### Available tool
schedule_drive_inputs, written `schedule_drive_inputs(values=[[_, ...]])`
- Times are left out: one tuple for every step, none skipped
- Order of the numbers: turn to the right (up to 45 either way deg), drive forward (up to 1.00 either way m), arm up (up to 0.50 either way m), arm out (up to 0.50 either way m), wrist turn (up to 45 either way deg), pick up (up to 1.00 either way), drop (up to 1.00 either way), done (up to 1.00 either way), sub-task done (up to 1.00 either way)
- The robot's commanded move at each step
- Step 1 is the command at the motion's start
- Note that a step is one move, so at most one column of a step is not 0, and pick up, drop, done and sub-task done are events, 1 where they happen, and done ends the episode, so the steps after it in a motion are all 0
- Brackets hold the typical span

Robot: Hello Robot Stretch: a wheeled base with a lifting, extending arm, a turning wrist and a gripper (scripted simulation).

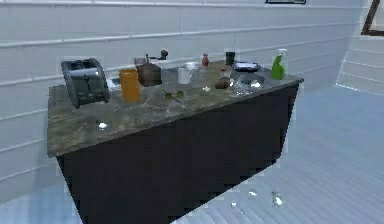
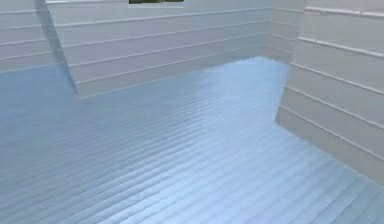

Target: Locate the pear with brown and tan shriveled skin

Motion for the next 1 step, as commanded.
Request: schedule_drive_inputs(values=[[0.0, 0.65, 0.00, 0.00, 0.0, 0.00, 0.00, 0.00, 0.00]])
